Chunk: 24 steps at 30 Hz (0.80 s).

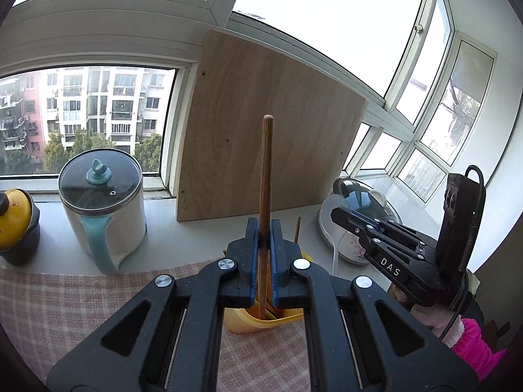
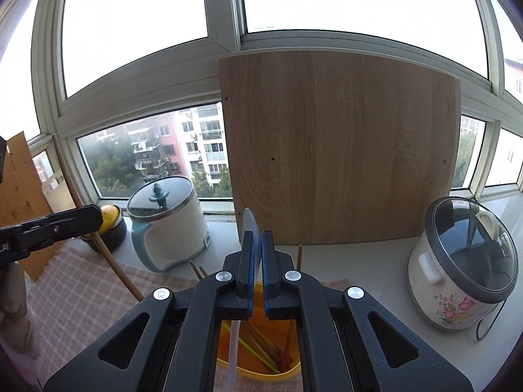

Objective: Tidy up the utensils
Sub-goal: 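Carry the chopsticks and clear spoon with both tools over the yellow container, then open both tools to drop the chopsticks and clear spoon into the container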

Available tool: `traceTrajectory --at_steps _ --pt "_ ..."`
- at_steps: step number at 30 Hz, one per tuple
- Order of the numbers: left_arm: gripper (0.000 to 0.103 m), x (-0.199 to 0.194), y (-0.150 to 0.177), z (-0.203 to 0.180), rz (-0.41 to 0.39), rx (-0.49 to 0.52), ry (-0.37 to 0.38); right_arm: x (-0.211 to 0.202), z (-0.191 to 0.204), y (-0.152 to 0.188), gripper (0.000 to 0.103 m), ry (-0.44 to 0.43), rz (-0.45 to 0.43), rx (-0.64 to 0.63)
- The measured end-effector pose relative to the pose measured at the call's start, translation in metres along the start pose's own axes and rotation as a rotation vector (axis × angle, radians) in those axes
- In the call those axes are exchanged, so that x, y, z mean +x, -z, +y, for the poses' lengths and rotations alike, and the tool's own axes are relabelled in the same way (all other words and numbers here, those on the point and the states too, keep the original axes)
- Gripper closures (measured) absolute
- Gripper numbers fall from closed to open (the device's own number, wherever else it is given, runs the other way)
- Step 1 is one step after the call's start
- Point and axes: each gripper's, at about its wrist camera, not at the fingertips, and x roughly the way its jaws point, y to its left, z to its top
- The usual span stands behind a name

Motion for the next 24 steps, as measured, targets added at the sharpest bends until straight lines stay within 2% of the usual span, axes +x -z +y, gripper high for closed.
traceTrajectory --at_steps 8,16,24 --pt "0.099 0.025 0.004 0.0 0.028 0.003 -0.021 0.016 -0.014 -0.003 0.101 0.056 -0.021 -0.015" --pt "0.099 0.04 0.008 -0.001 0.041 0.01 -0.047 0.037 -0.011 0.005 0.101 0.094 -0.045 -0.073" --pt "0.099 0.055 0.018 -0.001 0.086 0.007 -0.036 0.048 -0.01 0.021 0.101 0.085 0.017 -0.077"
